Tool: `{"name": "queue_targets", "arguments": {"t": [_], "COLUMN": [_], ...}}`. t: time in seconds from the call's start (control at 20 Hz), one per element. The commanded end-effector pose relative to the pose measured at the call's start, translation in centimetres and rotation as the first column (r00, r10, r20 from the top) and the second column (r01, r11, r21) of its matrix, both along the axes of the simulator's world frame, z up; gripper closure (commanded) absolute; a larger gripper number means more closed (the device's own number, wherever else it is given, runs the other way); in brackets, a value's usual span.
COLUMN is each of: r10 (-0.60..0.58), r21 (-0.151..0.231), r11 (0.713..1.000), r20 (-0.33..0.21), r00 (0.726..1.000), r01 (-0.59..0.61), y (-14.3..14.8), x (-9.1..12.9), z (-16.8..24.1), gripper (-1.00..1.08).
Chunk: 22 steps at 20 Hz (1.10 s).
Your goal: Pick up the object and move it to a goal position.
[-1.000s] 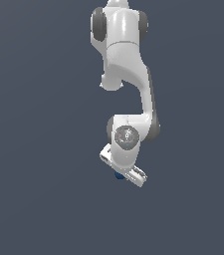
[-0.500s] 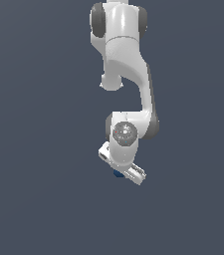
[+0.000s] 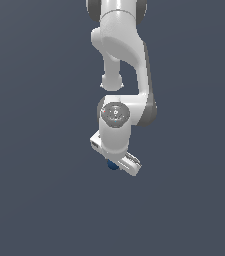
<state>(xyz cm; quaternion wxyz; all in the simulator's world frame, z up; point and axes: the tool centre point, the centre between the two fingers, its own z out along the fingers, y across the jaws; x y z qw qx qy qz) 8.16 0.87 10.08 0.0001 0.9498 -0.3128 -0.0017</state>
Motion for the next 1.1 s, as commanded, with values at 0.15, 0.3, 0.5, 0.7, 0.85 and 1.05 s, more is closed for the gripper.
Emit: {"name": "queue_targets", "arguments": {"t": [0.15, 0.3, 0.5, 0.7, 0.85, 1.05], "r10": [-0.001, -0.001, -0.001, -0.001, -0.002, -0.001], "r21": [0.000, 0.001, 0.001, 0.001, 0.001, 0.001], "r11": [1.000, 1.000, 1.000, 1.000, 1.000, 1.000], "r20": [0.002, 0.003, 0.003, 0.003, 0.003, 0.003], "r00": [1.000, 1.000, 1.000, 1.000, 1.000, 1.000], "r01": [0.001, 0.001, 0.001, 0.001, 0.002, 0.001], "y": [-2.6, -4.1, -6.1, -8.0, -9.5, -11.4], "x": [-1.4, -2.3, -3.4, -4.5, -5.3, -6.2], "z": [5.6, 8.9, 13.2, 17.4, 20.6, 24.8], "gripper": [1.08, 1.08, 1.08, 1.08, 1.08, 1.08]}}
